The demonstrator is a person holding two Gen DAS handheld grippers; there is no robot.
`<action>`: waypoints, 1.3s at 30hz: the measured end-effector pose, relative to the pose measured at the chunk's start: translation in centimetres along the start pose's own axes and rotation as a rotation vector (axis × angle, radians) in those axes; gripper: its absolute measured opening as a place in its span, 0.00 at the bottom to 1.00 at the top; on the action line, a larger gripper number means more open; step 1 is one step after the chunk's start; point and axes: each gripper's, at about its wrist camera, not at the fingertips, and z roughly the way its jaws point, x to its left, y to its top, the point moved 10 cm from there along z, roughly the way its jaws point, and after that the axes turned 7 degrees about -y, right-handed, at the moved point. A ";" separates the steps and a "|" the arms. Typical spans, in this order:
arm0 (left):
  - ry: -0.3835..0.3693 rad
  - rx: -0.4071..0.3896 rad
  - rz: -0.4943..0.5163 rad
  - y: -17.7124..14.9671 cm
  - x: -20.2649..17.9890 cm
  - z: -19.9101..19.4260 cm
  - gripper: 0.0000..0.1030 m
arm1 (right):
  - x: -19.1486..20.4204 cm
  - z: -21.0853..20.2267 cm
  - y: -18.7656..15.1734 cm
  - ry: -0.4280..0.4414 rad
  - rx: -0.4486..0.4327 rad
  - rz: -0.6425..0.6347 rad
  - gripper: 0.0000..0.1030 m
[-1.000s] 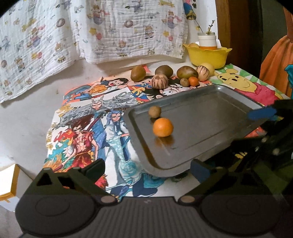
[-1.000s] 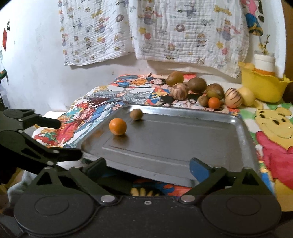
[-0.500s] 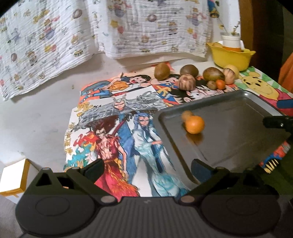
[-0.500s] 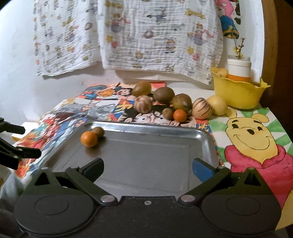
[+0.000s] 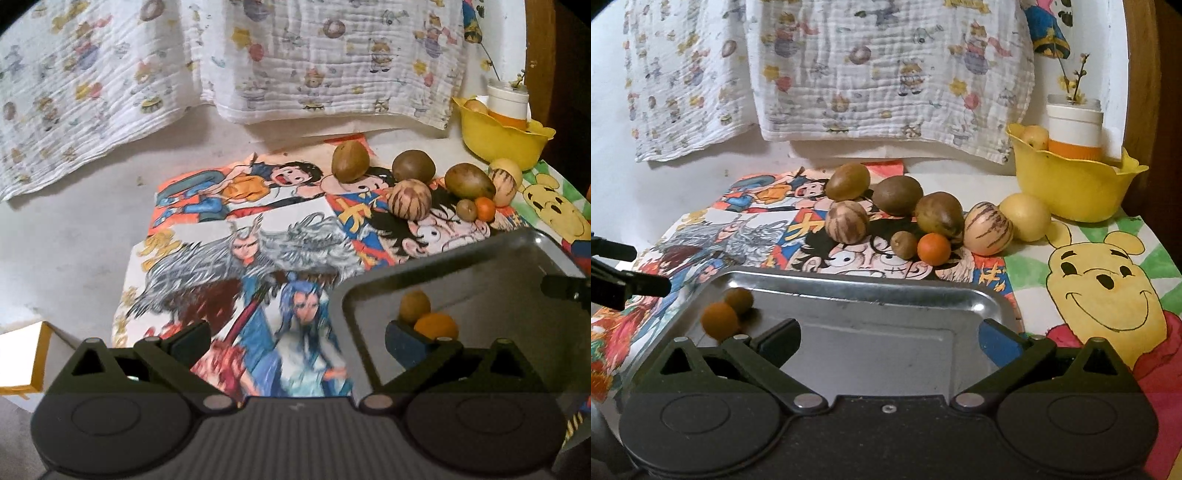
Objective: Organize fruits
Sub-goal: 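Move both tools back toward the row of fruits, then grasp a striped pepino with the left tool while the right tool grasps a small orange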
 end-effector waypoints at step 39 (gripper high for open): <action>-0.255 0.003 0.036 9.7 -8.3 14.2 0.99 | -3.2 10.7 4.4 -0.128 0.095 0.041 0.55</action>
